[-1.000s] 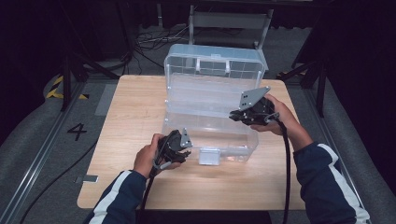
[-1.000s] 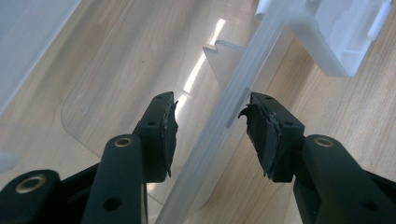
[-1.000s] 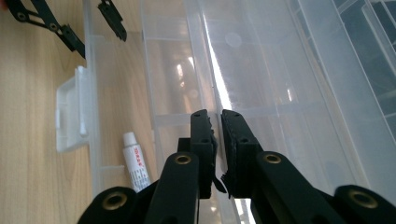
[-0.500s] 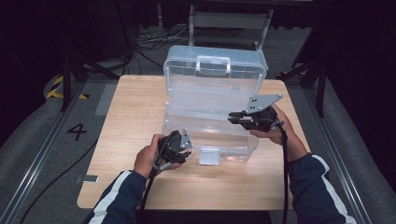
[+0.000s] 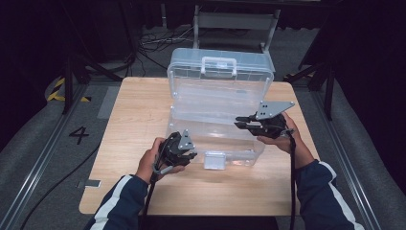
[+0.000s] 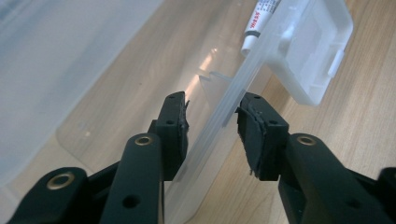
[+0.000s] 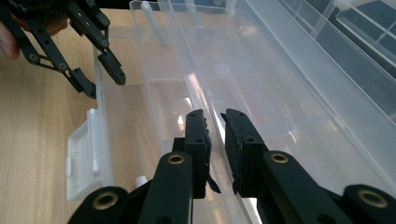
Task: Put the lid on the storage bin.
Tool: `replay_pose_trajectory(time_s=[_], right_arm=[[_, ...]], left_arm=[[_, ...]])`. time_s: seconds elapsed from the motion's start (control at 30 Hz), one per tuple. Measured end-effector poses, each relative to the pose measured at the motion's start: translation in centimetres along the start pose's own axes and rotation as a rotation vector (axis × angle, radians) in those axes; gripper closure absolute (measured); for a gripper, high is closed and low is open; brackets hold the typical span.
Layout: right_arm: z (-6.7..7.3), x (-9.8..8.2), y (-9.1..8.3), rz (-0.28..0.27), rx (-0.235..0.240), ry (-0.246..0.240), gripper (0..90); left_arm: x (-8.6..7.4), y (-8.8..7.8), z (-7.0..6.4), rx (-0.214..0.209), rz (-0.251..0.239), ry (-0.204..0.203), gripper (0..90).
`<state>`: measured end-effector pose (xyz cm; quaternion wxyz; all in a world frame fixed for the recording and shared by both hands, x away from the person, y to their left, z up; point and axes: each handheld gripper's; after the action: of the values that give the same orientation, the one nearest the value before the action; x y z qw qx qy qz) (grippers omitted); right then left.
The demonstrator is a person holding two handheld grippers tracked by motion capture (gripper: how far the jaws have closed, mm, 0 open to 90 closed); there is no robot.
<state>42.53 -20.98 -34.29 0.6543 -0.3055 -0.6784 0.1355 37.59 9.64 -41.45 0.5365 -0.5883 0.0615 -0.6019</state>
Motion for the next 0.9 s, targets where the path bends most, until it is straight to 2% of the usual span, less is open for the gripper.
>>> replay_pose_trajectory(time_s=[0.13,0.27,0.3,0.37,0.43,0.6,0.63,0.7,0.73,0.77,0.83,0.9], right_arm=[[0.1,-0.1,0.0,-0.001,-0.003,-0.003,79.6],[0.1,-0.1,-0.1,0.001,-0.001,-0.005,79.6],[0.1,-0.1,-0.1,0.003,0.000,-0.005,79.6],[0.1,-0.1,-0.1,0.007,-0.001,-0.007,79.6],[0.2,-0.1,0.0,0.008,-0.002,-0.009,79.7],[0.3,-0.1,0.0,0.009,0.000,-0.008,79.6],[0.3,-0.1,0.0,0.010,0.000,-0.008,79.7],[0.3,-0.1,0.0,0.011,0.000,-0.009,79.6],[0.3,-0.1,0.0,0.011,0.000,-0.009,79.6],[0.3,-0.1,0.0,0.012,-0.002,-0.011,79.6],[0.3,0.0,0.0,0.019,-0.005,-0.022,79.4],[0.3,0.0,0.0,0.021,-0.005,-0.023,79.4]], left_arm=[[-0.1,-0.3,0.3,-0.007,-0.001,0.000,62.0],[-0.2,-1.1,0.6,-0.022,-0.040,-0.021,53.0],[-0.3,-2.1,0.9,-0.031,-0.071,-0.038,52.3],[-0.4,-3.0,1.2,-0.021,-0.104,-0.053,51.7],[-0.6,-3.8,1.5,0.009,-0.110,-0.065,50.8],[-1.4,-5.2,2.6,0.031,-0.152,-0.118,51.7],[-1.5,-5.4,2.9,0.025,-0.165,-0.128,51.9],[-1.8,-5.8,3.2,0.008,-0.191,-0.127,55.2],[-1.8,-5.8,3.2,0.008,-0.191,-0.127,57.2],[-2.0,-6.1,3.5,0.018,-0.217,-0.118,57.2],[-2.3,-6.7,4.1,0.011,-0.257,-0.145,58.4],[-2.3,-7.0,4.4,0.024,-0.269,-0.153,59.6]])
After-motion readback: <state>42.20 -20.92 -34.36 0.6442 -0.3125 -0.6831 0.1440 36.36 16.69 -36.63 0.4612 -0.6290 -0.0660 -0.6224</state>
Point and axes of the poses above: each handheld gripper's, and its own axes: y roughly forward along the jaws, x roughly out of its top, z roughly to its left, and after that the axes turned 11 degrees about x, right-handed
